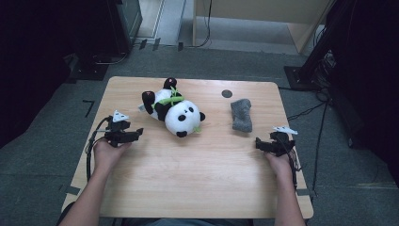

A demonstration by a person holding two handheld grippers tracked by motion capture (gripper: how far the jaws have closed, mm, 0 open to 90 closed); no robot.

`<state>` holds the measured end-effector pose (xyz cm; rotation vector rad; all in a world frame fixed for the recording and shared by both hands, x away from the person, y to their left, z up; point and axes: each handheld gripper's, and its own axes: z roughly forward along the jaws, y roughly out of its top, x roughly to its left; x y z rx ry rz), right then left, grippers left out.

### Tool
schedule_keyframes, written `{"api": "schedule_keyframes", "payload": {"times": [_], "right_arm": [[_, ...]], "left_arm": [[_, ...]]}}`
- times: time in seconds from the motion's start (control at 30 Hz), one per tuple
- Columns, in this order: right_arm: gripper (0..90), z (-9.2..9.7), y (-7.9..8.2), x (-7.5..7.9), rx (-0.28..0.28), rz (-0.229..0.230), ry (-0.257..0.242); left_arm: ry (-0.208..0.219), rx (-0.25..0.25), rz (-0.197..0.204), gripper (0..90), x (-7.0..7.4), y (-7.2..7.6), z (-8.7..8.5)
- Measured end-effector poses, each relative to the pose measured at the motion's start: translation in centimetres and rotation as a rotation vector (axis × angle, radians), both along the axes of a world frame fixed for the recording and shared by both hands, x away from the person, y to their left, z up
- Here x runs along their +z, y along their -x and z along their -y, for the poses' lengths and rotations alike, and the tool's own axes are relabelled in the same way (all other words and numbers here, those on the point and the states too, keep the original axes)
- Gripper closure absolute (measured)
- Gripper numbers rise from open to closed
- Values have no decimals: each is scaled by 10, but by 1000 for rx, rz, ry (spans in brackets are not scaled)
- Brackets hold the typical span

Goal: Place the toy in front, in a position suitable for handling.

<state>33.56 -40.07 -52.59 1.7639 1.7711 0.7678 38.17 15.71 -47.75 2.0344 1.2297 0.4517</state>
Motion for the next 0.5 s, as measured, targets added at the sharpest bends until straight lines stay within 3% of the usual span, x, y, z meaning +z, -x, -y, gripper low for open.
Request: {"api": "schedule_keyframes", "payload": {"times": [0.2, 0.3, 0.5], "right_arm": [[0, 0, 0, 0, 4, -2, 0], [0, 0, 0, 0, 6, -1, -1], [0, -1, 1, 0, 3, -3, -2]], "left_arm": [[49, -18, -29, 356, 10, -4, 4], [69, -24, -24, 349, 16, -4, 6], [20, -63, 7, 329, 30, -11, 17]]}}
